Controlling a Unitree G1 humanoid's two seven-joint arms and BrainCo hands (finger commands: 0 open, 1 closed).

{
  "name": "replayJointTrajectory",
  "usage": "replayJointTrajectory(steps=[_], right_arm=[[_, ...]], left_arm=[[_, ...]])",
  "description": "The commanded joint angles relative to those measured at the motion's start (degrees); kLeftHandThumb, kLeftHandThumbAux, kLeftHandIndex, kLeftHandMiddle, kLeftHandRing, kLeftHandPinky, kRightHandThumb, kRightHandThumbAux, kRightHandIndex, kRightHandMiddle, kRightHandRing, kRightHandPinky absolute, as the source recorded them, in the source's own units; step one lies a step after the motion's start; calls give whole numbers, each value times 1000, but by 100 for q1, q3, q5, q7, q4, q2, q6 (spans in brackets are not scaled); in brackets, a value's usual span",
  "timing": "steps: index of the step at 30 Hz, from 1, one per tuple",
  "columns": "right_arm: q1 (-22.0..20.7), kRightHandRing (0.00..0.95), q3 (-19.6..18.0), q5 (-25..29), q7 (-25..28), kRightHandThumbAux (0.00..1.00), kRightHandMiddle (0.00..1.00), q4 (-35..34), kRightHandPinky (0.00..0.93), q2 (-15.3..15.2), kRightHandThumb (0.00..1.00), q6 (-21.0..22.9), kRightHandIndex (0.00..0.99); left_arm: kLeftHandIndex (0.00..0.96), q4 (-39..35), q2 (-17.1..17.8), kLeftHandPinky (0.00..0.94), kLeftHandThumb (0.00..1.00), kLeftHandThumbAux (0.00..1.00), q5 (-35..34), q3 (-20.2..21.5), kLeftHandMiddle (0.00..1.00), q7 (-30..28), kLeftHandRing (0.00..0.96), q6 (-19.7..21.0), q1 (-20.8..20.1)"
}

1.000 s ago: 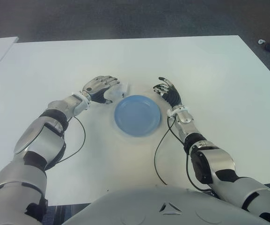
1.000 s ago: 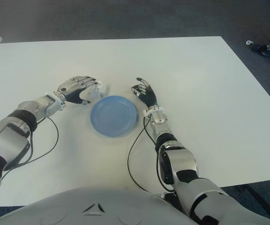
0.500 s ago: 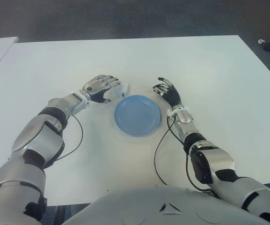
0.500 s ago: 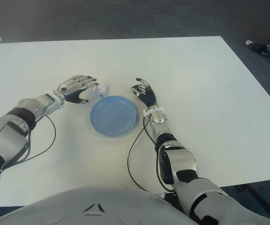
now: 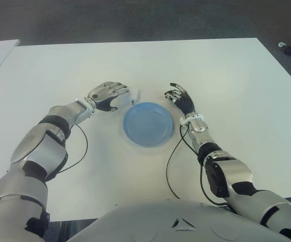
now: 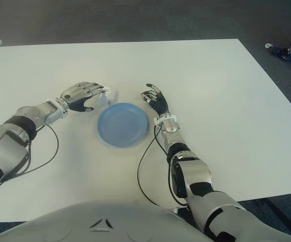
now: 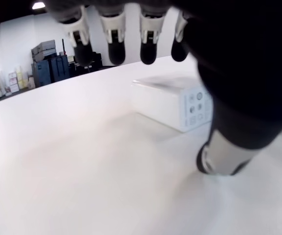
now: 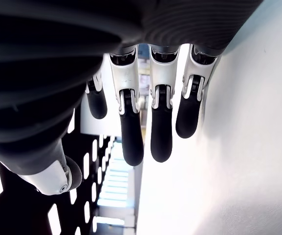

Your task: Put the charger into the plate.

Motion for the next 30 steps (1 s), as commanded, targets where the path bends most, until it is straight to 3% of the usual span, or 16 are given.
replayJointTrajectory(steps=[1,12,19,30], right_arm=[[367,380,71,-71,-4,640,417,276,277,100,0,549,149],[367,375,104,-74,-39,634,413,233,274,123,0,608,146],[365,373,114,-65,-74,630,411,227,285,137,0,634,145],[358,380,126,-51,-149,624,418,224,284,172,0,632,145]], left_arm=[[22,107,17,47,0,772,-179,95,39,-348,23,-214,83],[32,185,-3,82,0,766,-702,430,57,-1183,49,-586,159],[40,156,4,99,0,714,-872,538,79,-1645,74,-613,208],[37,108,29,154,0,643,-767,417,120,-1788,122,-618,219]])
